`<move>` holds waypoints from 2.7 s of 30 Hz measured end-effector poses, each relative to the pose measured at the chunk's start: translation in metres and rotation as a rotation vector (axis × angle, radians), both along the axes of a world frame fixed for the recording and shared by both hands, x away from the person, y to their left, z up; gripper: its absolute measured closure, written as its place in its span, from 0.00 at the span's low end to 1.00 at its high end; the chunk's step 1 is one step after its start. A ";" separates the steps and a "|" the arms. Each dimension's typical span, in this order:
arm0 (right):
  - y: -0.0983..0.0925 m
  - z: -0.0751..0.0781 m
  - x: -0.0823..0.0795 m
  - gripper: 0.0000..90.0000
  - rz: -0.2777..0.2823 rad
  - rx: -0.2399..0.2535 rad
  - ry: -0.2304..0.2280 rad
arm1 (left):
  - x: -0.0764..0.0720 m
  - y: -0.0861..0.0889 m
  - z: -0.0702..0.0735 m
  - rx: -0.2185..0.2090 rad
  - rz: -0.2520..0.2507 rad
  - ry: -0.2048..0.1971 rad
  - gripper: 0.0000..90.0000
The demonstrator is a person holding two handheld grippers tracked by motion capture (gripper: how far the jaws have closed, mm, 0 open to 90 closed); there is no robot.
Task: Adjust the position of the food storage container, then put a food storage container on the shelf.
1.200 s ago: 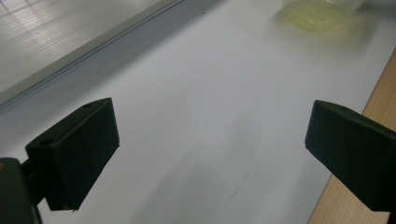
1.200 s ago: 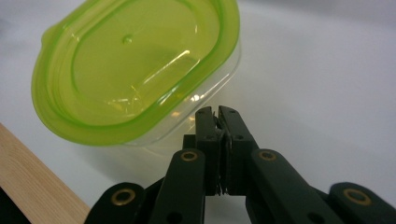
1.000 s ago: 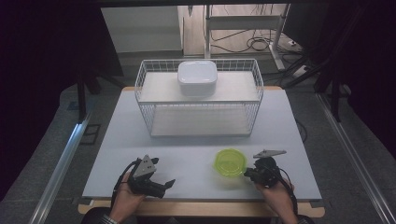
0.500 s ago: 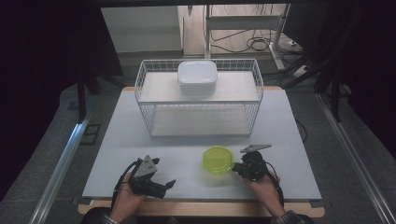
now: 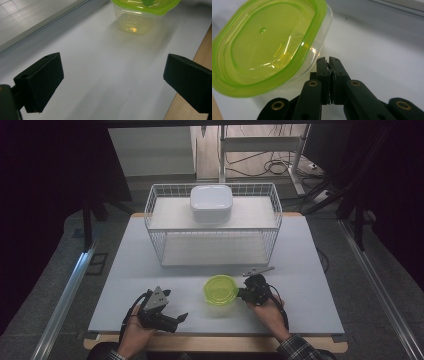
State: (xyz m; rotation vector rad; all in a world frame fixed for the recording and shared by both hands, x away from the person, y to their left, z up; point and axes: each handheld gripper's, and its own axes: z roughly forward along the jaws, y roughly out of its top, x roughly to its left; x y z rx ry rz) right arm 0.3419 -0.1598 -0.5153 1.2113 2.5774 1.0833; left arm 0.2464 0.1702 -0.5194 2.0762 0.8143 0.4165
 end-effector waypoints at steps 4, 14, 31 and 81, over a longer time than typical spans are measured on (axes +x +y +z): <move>0.009 -0.001 0.007 0.96 0.017 0.011 0.003 | 0.000 0.000 0.000 0.002 0.000 0.000 0.03; 0.030 -0.004 0.014 0.97 0.056 0.010 0.004 | 0.000 0.000 0.000 0.004 0.000 0.000 0.03; -0.009 0.021 -0.004 0.67 0.013 -0.042 -0.152 | 0.000 0.005 -0.001 0.042 0.020 0.016 0.04; -0.016 0.027 -0.036 0.07 0.049 -0.016 -0.134 | -0.003 0.012 -0.003 0.044 0.032 0.002 0.03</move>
